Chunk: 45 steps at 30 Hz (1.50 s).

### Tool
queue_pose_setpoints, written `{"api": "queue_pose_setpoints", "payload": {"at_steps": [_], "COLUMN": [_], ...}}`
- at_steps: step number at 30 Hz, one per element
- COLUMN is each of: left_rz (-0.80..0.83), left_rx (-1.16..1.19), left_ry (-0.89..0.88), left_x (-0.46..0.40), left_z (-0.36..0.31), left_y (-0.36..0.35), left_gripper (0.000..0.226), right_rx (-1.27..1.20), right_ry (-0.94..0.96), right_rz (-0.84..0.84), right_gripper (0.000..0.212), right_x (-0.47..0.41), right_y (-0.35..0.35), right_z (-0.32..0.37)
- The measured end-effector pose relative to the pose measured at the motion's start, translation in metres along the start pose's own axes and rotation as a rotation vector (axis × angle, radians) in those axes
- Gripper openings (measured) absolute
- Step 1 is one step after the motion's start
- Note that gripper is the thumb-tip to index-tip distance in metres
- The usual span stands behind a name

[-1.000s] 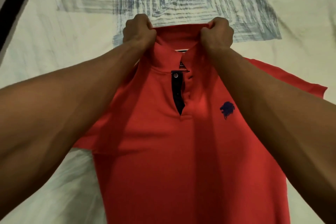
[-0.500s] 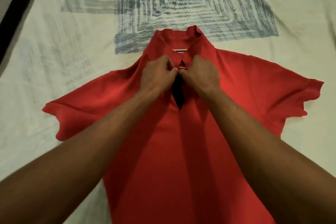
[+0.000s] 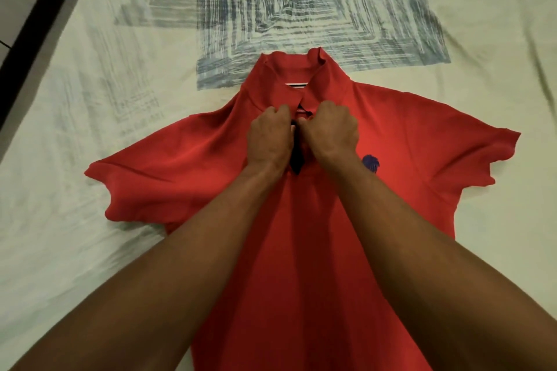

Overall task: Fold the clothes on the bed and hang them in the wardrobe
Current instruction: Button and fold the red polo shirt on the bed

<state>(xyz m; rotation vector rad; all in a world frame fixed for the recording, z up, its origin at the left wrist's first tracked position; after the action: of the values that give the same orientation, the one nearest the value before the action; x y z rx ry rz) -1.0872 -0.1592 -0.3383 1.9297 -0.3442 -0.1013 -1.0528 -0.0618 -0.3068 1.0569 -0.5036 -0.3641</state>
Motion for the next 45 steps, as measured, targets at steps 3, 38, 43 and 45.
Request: {"api": "queue_pose_setpoints", "payload": {"at_steps": [3, 38, 43, 45], "left_rz": [0.044, 0.328, 0.416, 0.409], "left_rx": [-0.041, 0.887, 0.823, 0.815], "left_ry": [0.047, 0.588, 0.622, 0.664], "left_x": [0.0, -0.025, -0.027, -0.03], "left_z": [-0.007, -0.005, -0.012, -0.014], "left_y": [0.002, -0.016, -0.007, -0.005], "left_gripper": [0.023, 0.029, 0.015, 0.018], "right_rx": [0.048, -0.693, -0.629, -0.62], "right_ry": [0.034, -0.042, -0.13, -0.171], "right_rz": [0.022, -0.186, -0.161, -0.158], "right_gripper": [0.025, 0.028, 0.012, 0.009], "right_x": [-0.003, 0.024, 0.013, 0.01], "right_y": [-0.001, -0.036, -0.031, -0.033], "right_z": [0.005, -0.018, -0.015, -0.012]}}
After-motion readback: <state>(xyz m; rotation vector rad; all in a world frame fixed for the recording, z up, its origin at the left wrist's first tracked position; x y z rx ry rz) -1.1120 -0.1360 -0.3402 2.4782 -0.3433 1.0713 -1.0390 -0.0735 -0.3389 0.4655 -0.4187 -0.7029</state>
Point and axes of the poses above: each hand's wrist, its own x-axis away from the middle knuckle, its own y-axis out of the back of the hand, z = x × y, the point moved 1 cm from there along -x, towards the middle knuckle, and after that the axes turned 9 degrees about y, right-handed, at the moved point
